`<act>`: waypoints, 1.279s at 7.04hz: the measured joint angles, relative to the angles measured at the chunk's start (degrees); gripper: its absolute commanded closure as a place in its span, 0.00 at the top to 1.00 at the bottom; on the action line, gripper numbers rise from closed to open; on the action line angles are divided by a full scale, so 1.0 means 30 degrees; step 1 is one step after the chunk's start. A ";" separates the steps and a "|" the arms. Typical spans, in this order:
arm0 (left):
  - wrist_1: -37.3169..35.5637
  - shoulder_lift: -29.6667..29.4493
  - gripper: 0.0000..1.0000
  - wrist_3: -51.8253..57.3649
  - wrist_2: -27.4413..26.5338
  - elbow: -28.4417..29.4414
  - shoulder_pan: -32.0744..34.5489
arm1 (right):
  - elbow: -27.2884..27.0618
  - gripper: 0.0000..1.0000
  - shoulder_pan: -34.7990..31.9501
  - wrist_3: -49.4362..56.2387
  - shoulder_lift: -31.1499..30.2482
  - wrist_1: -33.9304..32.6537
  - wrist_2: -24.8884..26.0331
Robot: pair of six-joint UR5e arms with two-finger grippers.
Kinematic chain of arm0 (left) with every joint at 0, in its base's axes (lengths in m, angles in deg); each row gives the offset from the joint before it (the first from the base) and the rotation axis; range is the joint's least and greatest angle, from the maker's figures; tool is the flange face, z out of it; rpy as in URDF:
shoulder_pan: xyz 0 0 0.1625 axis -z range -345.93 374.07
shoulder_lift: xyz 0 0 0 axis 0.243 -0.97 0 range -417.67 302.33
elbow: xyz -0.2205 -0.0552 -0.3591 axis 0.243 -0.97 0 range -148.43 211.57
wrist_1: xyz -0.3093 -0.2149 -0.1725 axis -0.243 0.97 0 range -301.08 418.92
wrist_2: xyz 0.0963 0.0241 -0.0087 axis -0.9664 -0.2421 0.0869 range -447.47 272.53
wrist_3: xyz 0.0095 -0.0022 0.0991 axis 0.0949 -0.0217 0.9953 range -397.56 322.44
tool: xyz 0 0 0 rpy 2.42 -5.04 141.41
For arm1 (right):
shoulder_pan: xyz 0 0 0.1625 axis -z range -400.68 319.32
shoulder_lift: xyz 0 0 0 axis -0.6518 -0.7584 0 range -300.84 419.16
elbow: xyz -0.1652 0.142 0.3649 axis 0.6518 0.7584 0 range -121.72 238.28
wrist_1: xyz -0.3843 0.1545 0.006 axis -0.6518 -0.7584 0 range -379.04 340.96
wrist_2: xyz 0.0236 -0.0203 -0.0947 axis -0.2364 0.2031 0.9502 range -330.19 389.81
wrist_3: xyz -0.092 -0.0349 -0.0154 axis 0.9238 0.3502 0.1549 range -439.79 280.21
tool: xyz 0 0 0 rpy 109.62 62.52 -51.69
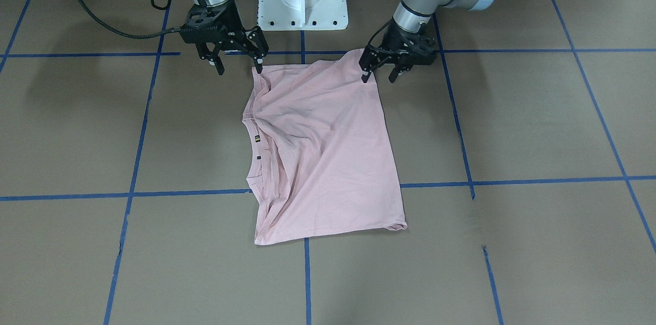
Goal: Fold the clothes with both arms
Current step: 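Lower the left gripper to the shirt corner nearest the robot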
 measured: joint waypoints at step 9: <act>-0.1410 -0.0297 0.63 -0.0837 -0.0081 -0.0455 -0.1876 | 0.0022 0.98 0.0017 -0.0018 0.0021 -0.0001 0.0003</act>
